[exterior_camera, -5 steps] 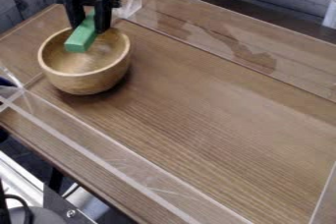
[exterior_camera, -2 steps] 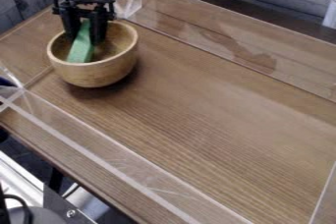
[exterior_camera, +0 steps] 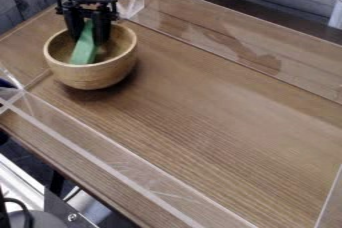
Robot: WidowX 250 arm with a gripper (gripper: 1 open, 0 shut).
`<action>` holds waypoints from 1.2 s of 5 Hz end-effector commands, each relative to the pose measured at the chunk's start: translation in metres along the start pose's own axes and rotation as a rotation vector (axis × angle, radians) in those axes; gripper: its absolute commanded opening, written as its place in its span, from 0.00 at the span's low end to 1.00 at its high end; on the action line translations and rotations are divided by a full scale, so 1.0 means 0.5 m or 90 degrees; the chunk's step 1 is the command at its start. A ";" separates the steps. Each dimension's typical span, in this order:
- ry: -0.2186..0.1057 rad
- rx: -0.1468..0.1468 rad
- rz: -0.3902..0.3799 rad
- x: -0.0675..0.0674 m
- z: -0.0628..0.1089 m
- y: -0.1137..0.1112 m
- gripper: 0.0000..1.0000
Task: Put the green block in the brown bowl
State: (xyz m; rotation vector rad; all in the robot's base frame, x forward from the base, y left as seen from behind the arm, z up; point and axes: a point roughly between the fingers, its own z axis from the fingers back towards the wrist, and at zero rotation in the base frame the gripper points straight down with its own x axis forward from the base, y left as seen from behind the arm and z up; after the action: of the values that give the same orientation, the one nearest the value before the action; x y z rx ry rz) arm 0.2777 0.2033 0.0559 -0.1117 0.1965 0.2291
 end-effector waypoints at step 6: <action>-0.116 -0.018 -0.041 0.019 0.043 0.022 1.00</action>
State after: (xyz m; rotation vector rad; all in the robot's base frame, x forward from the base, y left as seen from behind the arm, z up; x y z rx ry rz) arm 0.2828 0.2068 0.0549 -0.1649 0.0667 0.1770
